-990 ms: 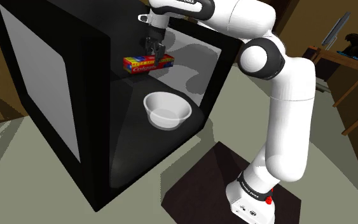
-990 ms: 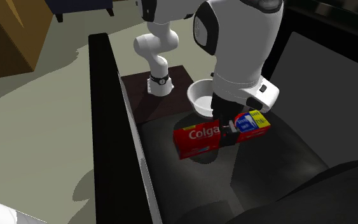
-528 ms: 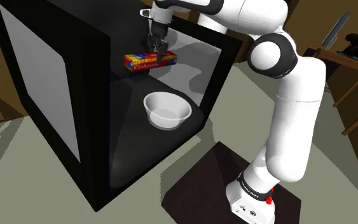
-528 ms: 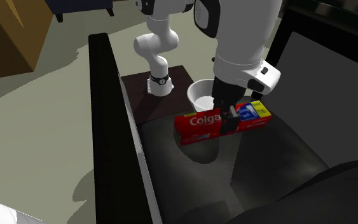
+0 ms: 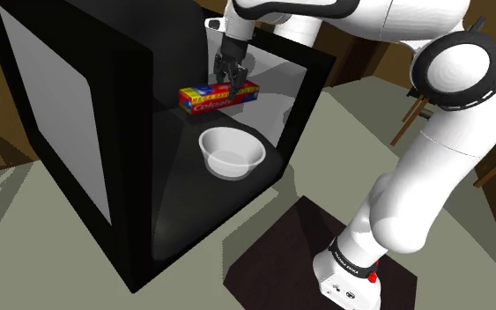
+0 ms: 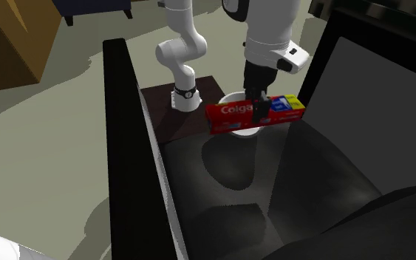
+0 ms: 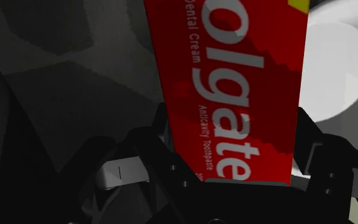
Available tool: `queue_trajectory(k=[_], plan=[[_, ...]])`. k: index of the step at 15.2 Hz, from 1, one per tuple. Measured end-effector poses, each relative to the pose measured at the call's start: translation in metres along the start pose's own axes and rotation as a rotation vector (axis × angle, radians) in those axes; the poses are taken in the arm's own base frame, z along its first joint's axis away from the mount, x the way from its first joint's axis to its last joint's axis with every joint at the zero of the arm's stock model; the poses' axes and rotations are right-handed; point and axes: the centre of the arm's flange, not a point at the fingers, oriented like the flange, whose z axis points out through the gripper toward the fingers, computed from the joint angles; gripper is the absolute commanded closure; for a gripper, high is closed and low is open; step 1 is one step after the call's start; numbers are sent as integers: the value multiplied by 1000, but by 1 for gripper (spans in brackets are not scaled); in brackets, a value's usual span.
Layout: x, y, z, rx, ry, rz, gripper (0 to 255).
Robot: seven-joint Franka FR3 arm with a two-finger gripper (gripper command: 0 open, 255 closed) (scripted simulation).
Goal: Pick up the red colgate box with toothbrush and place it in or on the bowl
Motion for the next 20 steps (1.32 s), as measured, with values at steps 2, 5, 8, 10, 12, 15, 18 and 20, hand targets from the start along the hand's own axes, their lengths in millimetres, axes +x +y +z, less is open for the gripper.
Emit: queue_trajectory(k=[2, 5, 8, 10, 12, 15, 18, 20], plan=[[6, -27, -2, 0, 0, 0, 255], [11, -68, -4, 1, 0, 0, 255], [18, -107, -2, 0, 0, 0, 255], [22, -128, -1, 0, 0, -1, 255], [22, -132, 10, 1, -1, 0, 255], [22, -134, 24, 1, -1, 0, 255], [22, -133, 40, 1, -1, 1, 255], [21, -132, 51, 1, -1, 0, 255]])
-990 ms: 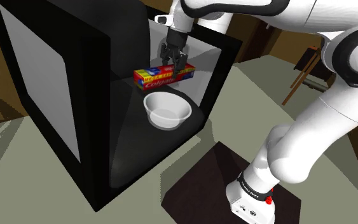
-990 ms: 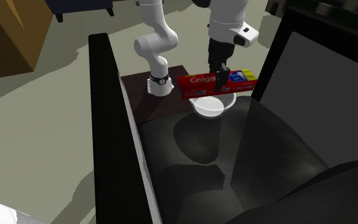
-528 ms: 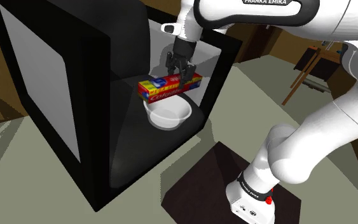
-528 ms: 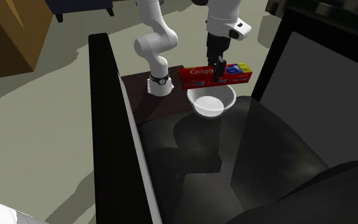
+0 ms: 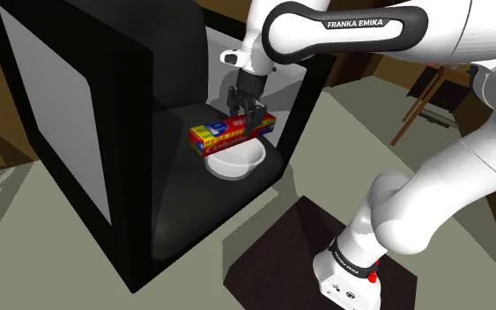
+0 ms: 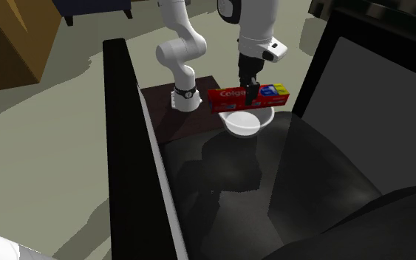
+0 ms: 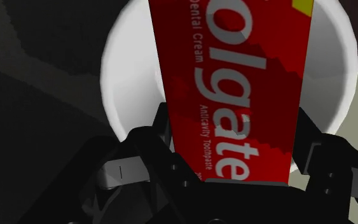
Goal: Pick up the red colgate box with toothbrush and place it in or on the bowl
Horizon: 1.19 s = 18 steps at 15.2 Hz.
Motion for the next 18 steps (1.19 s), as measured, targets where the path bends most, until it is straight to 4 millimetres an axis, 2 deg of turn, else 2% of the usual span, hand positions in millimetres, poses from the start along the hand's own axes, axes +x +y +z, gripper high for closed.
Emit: queue_trajectory(k=[5, 10, 11, 17, 18], plan=[[1, -1, 23, -1, 0, 0, 255], [1, -1, 24, -4, 2, -1, 255], [0, -1, 24, -4, 2, -1, 0], [0, -1, 26, -2, 1, 0, 0], [0, 1, 20, -2, 1, 0, 0]])
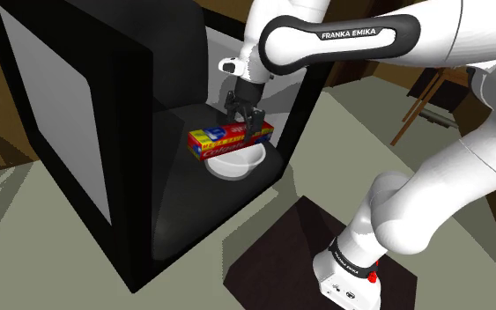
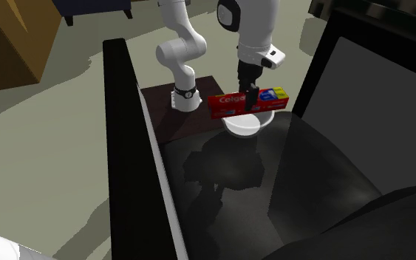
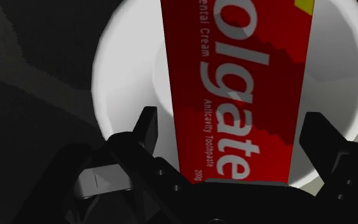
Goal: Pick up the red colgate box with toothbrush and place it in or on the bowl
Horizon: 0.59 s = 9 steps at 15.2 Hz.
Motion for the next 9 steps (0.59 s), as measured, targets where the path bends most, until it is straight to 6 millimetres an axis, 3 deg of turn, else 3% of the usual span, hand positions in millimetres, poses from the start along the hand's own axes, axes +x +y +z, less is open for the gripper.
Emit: queue_trajectory(k=[4, 9], plan=[[-1, 0, -39, -1, 1, 0, 0], [0, -1, -44, 0, 0, 0, 0]])
